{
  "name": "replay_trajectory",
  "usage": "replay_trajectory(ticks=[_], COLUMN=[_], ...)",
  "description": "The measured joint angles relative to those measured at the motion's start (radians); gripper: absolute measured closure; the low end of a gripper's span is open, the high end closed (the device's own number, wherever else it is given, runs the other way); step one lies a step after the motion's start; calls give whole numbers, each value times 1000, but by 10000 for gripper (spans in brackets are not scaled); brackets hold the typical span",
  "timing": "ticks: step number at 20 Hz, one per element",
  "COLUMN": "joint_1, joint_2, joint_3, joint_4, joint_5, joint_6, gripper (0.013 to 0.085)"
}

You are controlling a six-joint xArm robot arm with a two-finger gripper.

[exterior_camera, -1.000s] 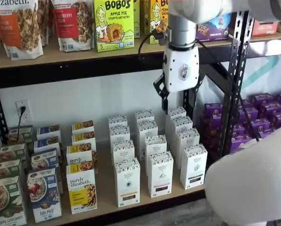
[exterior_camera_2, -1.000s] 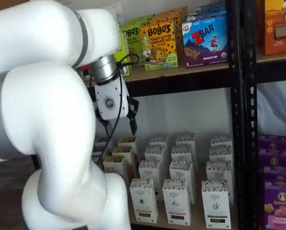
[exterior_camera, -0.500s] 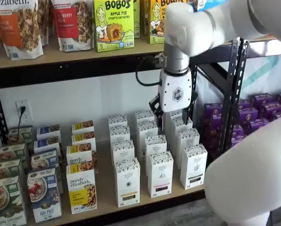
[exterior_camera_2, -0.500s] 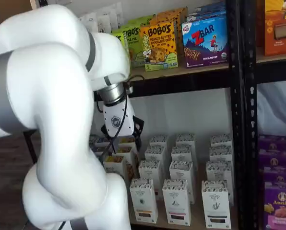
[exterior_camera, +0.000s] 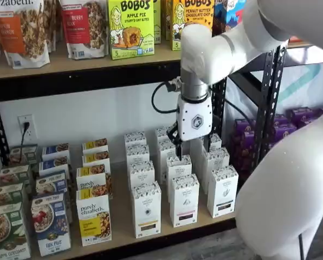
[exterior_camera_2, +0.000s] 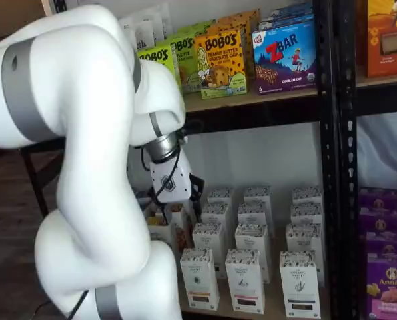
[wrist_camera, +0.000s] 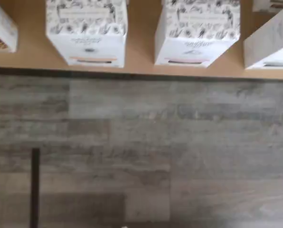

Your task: Pick up the white box with a yellow strip in the middle, on the bottom shelf, the fourth box from the left

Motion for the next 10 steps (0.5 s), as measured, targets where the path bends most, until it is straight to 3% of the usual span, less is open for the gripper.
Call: replay_trajectory(ticks=[2, 10], joint_1=[2, 2], joint_2=[22, 183], joint_3=[8, -14], joint_4=[-17, 11], joint_5=[-51, -199], joint_6=[18, 8], gripper=[130, 130])
